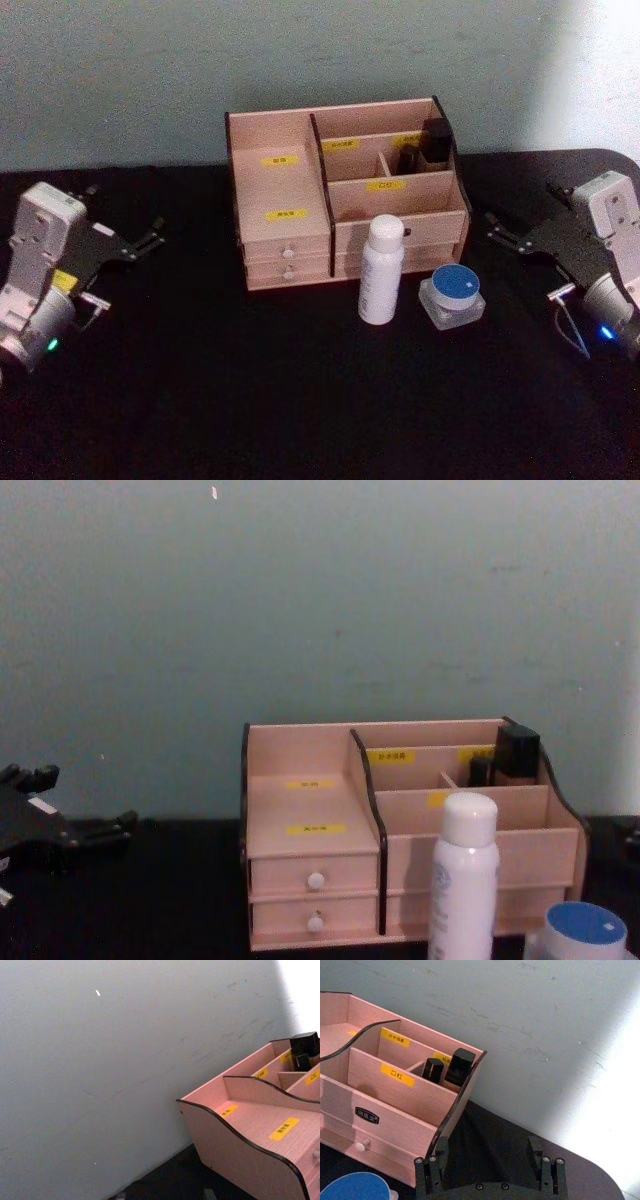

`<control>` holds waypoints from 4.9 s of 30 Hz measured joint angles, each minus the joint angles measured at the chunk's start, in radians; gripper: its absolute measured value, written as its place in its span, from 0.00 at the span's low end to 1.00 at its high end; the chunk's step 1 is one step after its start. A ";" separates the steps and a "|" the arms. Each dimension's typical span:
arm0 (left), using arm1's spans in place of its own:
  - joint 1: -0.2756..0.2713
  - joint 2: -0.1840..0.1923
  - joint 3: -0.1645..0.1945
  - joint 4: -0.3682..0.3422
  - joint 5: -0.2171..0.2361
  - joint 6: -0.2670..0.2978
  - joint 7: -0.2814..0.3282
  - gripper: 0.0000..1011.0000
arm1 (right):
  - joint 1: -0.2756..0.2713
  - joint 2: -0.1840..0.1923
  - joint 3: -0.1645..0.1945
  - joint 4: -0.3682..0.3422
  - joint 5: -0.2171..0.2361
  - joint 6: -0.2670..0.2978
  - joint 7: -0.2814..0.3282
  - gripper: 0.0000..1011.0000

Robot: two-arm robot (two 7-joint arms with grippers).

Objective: Pick up the facial cleanser and watermelon frost from the table and place them into the tiered storage box.

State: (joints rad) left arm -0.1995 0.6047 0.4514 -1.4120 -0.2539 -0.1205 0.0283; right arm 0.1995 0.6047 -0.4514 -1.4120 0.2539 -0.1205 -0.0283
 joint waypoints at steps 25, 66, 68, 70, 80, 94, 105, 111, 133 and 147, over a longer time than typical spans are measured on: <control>0.000 0.000 0.000 0.000 0.000 0.000 0.000 0.99 | 0.000 0.000 0.000 0.000 0.000 0.000 0.000 0.99; 0.000 0.000 0.000 0.000 0.000 0.000 0.000 0.99 | -0.152 0.093 0.076 -0.192 0.141 -0.036 0.337 0.99; 0.000 0.000 0.000 0.000 0.000 0.000 0.000 0.99 | -0.143 0.085 0.066 -0.189 0.144 -0.037 0.367 0.99; 0.000 0.000 0.000 0.000 0.000 0.000 0.000 0.99 | -0.132 0.074 0.055 -0.181 0.146 -0.035 0.396 0.99; 0.000 0.000 0.000 0.000 0.000 0.000 0.000 0.99 | -0.087 0.028 0.024 -0.141 0.132 -0.016 0.467 0.99; 0.000 0.000 0.000 0.000 0.000 0.000 0.000 0.99 | -0.024 -0.052 0.007 -0.056 0.124 0.036 0.539 0.99; 0.000 0.000 0.000 0.000 0.000 0.000 0.000 0.99 | 0.006 -0.099 0.008 -0.006 0.107 0.046 0.563 0.99; 0.000 0.000 0.000 0.000 0.000 0.000 0.000 0.99 | 0.021 -0.121 0.014 0.020 0.100 0.052 0.562 0.99; 0.000 0.000 0.000 0.000 0.000 0.000 0.000 0.99 | 0.065 -0.171 0.017 0.090 0.113 0.084 0.579 0.99; 0.000 0.000 0.000 0.000 0.000 0.000 0.000 0.99 | 0.080 -0.185 0.008 0.110 0.127 0.103 0.582 0.99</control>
State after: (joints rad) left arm -0.1996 0.6047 0.4514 -1.4120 -0.2539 -0.1205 0.0283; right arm 0.2798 0.4195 -0.4432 -1.3019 0.3806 -0.0175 0.5539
